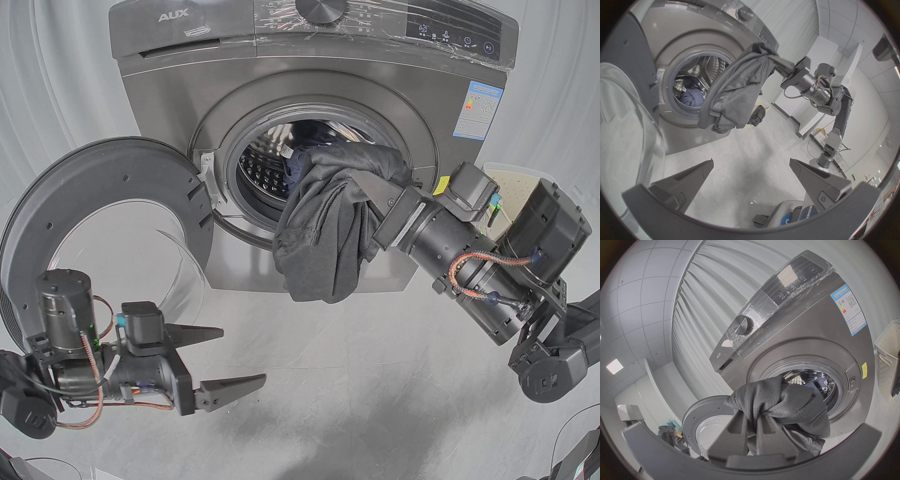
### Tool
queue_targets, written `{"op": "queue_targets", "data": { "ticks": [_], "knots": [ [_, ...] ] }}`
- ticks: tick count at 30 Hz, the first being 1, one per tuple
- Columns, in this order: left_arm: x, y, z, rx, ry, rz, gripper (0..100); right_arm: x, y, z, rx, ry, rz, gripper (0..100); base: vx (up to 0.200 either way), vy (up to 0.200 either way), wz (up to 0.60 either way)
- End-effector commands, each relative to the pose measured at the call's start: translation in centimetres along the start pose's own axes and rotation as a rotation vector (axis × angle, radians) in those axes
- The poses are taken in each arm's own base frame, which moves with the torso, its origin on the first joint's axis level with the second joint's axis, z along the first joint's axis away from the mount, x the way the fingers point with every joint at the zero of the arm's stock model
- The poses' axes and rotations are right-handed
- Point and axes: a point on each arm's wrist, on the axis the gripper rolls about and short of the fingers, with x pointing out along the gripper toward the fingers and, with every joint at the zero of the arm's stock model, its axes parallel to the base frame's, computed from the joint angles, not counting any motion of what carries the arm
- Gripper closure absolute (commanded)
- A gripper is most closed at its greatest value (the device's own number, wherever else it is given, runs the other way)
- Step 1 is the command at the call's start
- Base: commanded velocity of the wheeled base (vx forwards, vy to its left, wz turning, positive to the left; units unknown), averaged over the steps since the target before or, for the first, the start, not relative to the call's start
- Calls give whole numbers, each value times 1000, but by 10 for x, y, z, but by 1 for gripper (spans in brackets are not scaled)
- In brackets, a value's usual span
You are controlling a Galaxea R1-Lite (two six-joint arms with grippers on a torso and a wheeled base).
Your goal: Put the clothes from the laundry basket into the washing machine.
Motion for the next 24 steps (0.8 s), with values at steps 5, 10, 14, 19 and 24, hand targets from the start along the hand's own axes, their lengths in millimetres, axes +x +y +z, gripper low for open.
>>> {"op": "queue_targets", "data": {
  "ticks": [5,10,14,19,24],
  "knots": [
    [52,18,3,-51,33,-22,0,-4,3,4,5,-10,10,100,0,0,0],
    [66,20,2,-46,29,-33,0,-4,5,3,8,-8,15,100,0,0,0],
    [83,26,0,-30,-6,-10,0,-4,6,2,9,-6,19,100,0,0,0],
    [96,31,6,-17,-54,-7,0,-5,8,1,12,-3,25,100,0,0,0],
    [106,29,11,-18,-69,-19,0,-8,9,3,12,-1,28,100,0,0,0]
  ]
}}
